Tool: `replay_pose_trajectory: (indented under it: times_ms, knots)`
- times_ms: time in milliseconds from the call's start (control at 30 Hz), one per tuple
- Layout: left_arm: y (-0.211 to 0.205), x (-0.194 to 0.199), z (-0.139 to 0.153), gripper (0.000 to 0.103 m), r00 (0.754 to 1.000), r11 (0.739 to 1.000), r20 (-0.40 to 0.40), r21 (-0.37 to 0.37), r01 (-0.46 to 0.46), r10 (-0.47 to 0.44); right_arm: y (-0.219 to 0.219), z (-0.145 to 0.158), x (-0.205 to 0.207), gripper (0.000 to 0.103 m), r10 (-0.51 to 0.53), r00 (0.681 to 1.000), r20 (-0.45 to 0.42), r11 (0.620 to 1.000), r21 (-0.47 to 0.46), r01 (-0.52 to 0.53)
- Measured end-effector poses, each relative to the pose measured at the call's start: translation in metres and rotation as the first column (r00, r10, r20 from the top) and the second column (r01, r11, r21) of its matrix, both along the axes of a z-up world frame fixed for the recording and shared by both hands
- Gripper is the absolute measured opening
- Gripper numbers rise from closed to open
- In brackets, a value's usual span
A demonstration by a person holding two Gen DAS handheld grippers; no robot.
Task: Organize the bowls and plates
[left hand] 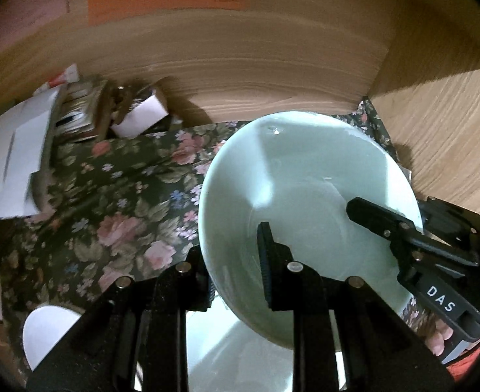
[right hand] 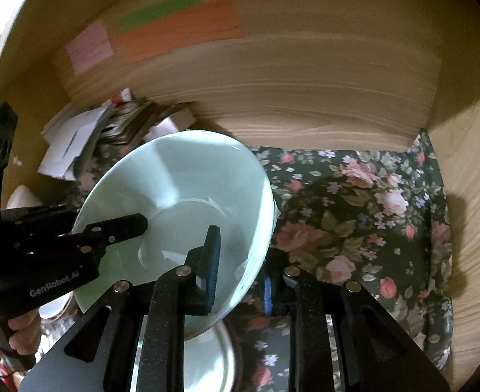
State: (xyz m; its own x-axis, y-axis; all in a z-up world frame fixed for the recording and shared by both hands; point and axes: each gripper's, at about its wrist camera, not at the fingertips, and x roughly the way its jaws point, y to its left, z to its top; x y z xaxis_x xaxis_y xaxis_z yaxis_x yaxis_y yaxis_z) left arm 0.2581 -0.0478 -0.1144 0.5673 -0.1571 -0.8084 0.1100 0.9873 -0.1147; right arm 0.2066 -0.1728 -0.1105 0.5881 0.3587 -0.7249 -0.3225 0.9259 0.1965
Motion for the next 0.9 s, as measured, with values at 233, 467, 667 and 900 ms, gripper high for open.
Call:
replay_pose_trajectory:
  times_ms: [233, 467, 667, 900]
  knots:
    - [0.022, -0.028, 0.001, 0.022, 0.999, 0.999, 0.006, -0.014, -0.041, 0.041, 0.021, 0.005, -0.020, 0.019, 0.027, 1.000, 0.006, 1.000, 0.013, -0.027]
    - [0.044, -0.061, -0.003, 0.022, 0.996, 0.996, 0.012, -0.028, -0.086, 0.086, 0.046, 0.007, -0.039, 0.019, 0.067, 0.998, 0.014, 0.997, 0.027, -0.068]
    - [0.073, -0.090, -0.006, 0.022, 0.990, 0.990, 0.023, -0.035, -0.139, 0.140, 0.074, 0.005, -0.053, 0.019, 0.119, 0.993, 0.017, 0.992, 0.032, -0.120]
    - [0.107, -0.119, -0.011, 0.022, 0.979, 0.979, 0.028, -0.030, -0.203, 0.204, 0.108, 0.003, -0.065, 0.019, 0.173, 0.985, 0.020, 0.983, 0.054, -0.174]
